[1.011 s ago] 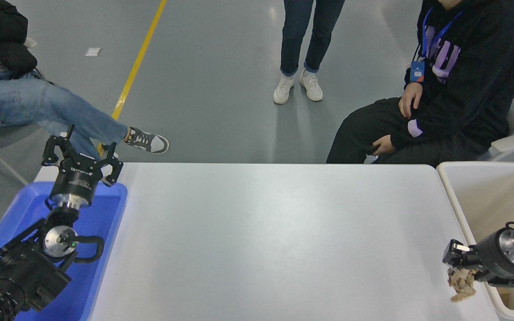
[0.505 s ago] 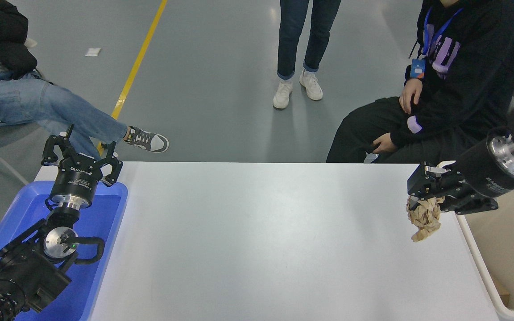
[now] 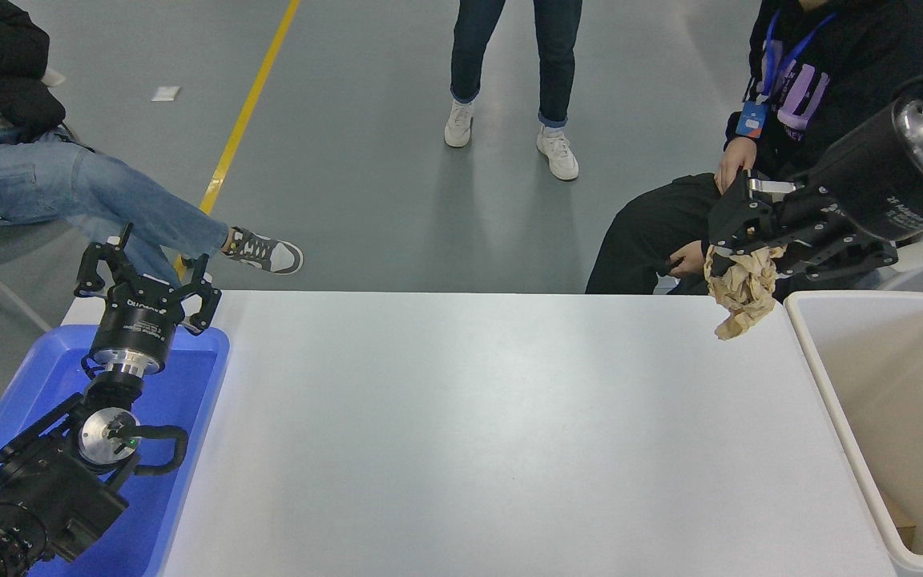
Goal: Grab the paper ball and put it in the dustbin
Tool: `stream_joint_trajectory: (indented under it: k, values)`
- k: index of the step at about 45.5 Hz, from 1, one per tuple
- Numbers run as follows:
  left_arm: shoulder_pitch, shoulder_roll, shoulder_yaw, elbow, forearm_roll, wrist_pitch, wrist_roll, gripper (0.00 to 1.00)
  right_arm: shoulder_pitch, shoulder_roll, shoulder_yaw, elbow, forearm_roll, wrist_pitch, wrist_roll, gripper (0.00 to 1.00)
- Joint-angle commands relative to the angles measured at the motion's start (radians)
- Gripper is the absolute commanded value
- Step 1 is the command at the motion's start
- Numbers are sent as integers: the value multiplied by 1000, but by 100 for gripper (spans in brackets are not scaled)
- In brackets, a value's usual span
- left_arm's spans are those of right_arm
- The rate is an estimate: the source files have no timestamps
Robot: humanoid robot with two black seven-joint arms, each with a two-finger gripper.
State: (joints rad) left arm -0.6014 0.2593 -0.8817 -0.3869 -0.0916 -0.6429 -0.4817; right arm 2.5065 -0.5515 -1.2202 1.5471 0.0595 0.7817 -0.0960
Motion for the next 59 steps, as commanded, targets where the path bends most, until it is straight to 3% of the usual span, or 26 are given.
stream_joint_trajectory:
  k: [1,17,23,31,44,59]
  values:
    - [0,0,1,0,0,0,0,98,23,7,-45,1,11,4,1,0]
    - [0,0,1,0,1,0,0,98,21,-4,-291,-30,-29,4,-2,0]
    - [0,0,0,0,0,0,0,98,8,-90,-357,-50,-81,-44,-2,0]
    - [0,0,0,0,0,0,0,98,-110,-229,-407,-143,-122,-217,-2,0]
    - [0,0,0,0,0,0,0,98,-768,-321,-135,-448,-122,-551,-2,0]
    - [0,0,0,-1,0,0,0,98,-1330,-251,267,-827,-125,-670,-5,0]
